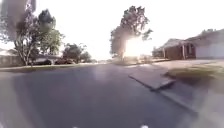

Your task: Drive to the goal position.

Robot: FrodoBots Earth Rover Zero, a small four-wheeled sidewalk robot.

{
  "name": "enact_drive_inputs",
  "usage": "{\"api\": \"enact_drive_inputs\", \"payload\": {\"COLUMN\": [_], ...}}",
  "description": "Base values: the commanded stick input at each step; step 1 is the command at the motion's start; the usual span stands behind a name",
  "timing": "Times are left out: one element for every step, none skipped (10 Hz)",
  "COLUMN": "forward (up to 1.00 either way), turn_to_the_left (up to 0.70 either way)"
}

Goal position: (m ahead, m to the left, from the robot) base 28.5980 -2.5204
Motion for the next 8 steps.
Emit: {"api": "enact_drive_inputs", "payload": {"forward": [1.00,1.00,1.00,1.00,1.00,1.00,1.00,1.00], "turn_to_the_left": [0.00,0.00,0.00,0.00,0.00,0.00,0.00,0.00]}}
